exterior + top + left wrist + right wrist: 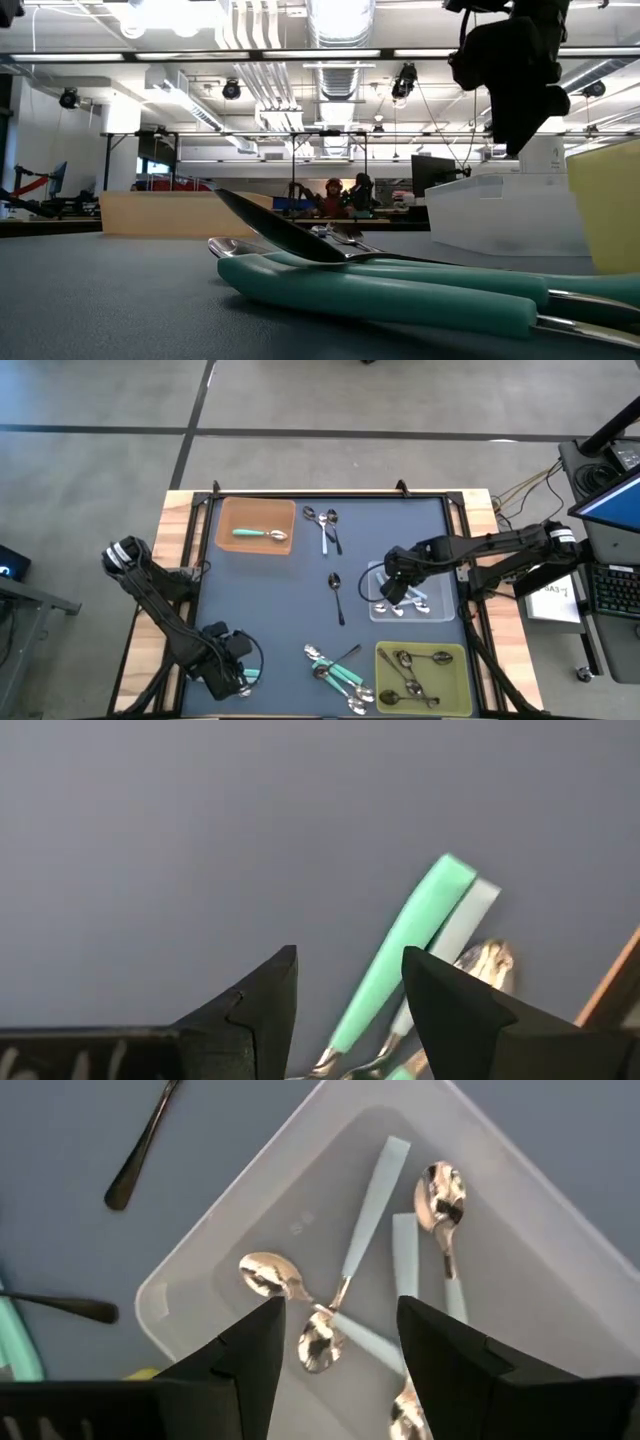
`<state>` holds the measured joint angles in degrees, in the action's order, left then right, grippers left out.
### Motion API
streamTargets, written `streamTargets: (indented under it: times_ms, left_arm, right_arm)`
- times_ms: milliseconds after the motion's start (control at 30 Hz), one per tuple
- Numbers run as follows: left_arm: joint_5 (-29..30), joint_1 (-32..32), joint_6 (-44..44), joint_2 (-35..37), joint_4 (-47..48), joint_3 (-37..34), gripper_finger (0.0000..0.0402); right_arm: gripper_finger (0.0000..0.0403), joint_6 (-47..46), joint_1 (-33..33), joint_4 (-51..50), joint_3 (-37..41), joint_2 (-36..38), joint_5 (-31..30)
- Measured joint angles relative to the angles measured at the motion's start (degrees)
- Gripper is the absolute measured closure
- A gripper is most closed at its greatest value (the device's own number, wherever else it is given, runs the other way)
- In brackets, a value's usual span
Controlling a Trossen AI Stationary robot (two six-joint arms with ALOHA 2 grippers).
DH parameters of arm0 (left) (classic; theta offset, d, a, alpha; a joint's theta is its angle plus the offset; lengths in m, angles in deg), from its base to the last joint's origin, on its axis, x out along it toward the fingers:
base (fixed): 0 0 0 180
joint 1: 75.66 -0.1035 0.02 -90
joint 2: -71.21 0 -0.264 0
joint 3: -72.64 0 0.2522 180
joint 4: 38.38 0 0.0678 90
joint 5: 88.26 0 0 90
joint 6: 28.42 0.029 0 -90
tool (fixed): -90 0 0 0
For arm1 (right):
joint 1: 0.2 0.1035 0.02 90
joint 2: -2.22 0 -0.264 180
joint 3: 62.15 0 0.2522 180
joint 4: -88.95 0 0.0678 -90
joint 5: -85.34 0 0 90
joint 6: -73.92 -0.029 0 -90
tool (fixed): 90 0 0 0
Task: Sort silverware by color (type)
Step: Put the green spoon into the orange bin
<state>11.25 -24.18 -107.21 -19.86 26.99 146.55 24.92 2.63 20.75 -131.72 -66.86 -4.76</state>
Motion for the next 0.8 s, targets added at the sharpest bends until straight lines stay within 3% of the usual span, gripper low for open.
streamTargets:
  times_ms: [400, 800]
  left_arm:
    - [-4.3, 2.2, 5.1, -0.5, -7.2, -4.7, 0.0238]
    - [-8.7, 2.4, 7.3, -0.5, -13.0, -8.6, 0.0238]
  right_arm:
    - [0.0218, -6.6, 5.6, 0.0, 0.0, 0.0, -3.1]
    - [0.0218, -5.9, 5.9, -0.1, 0.0, 0.0, -3.6]
